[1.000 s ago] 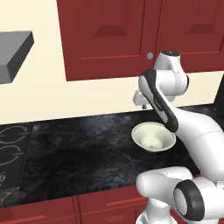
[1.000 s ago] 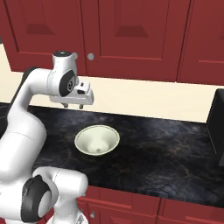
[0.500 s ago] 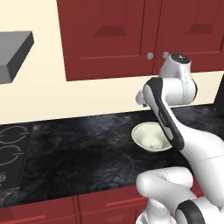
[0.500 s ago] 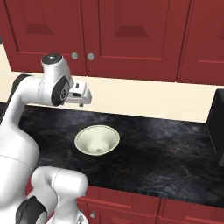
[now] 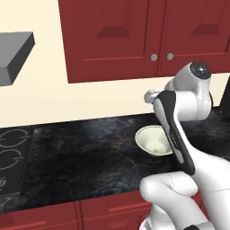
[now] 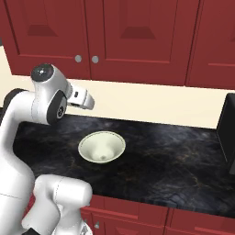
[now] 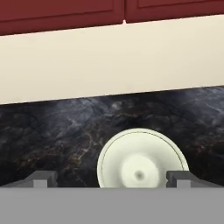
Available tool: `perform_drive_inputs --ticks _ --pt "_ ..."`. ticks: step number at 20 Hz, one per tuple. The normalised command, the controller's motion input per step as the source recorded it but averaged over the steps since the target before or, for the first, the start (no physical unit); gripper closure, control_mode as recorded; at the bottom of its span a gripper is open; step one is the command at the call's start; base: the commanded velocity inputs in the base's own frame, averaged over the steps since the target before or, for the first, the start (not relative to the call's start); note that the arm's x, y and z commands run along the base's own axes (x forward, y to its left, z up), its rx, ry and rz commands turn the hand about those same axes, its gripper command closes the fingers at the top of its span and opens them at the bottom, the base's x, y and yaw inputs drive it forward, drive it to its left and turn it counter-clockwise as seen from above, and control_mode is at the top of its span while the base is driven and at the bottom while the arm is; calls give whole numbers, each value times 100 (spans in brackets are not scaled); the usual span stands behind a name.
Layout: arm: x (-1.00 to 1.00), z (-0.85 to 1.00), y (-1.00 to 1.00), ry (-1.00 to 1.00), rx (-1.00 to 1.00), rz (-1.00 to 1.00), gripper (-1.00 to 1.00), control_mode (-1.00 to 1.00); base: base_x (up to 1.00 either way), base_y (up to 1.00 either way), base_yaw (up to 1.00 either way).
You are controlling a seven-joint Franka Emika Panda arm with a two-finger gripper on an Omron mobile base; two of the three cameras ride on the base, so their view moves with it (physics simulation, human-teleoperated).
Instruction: Open the cabinet. Pick the orange and orange from the cabinet and place them into the bowl. Then close the cabinet.
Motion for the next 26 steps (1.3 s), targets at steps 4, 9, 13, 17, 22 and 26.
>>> perform_drive_inputs --ticks 4,9,13,17,22,26 --pt "-34 71 -22 -2 27 -7 -100 -100 0 0 0" --pt "-24 42 -12 -12 25 -8 -100 -100 0 0 0" --pt "-11 21 -6 -15 21 -11 -100 -100 0 0 0" --pt "0 19 -3 -12 22 -9 -100 -100 0 0 0" --pt "0 7 -4 -15 6 -3 -100 -100 0 0 0" --pt "0 4 -12 -10 2 -1 -100 -100 0 0 0"
